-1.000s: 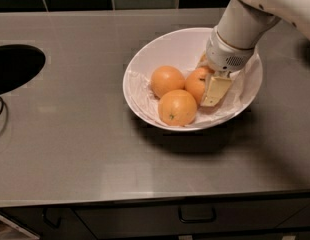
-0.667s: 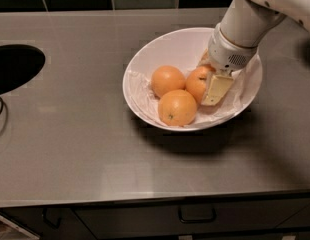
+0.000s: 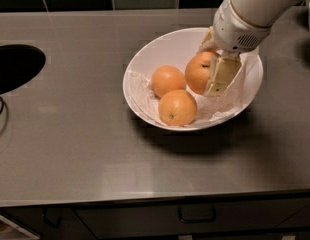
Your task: Pick orange from white bowl
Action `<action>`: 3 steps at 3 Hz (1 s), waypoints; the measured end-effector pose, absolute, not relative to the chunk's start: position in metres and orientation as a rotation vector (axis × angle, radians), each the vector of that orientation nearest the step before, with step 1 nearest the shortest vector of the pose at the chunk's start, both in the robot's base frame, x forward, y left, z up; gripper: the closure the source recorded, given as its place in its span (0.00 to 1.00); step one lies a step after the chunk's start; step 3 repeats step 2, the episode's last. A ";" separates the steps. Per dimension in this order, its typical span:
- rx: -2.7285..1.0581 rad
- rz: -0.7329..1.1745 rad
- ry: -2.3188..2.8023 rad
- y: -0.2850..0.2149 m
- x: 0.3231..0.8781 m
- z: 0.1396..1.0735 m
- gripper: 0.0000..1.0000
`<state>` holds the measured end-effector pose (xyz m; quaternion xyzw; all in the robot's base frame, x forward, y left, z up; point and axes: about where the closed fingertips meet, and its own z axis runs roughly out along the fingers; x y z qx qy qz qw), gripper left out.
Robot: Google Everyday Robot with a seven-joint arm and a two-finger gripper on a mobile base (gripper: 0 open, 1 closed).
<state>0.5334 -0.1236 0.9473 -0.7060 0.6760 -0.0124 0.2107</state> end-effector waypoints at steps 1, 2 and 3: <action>-1.951 -0.073 1.807 -0.116 0.527 0.976 1.00; -1.951 -0.074 1.806 -0.116 0.527 0.977 1.00; -1.951 -0.074 1.806 -0.116 0.527 0.977 1.00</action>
Offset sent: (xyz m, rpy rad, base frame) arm -0.0055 0.0070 0.0261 0.0148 -0.0576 0.0235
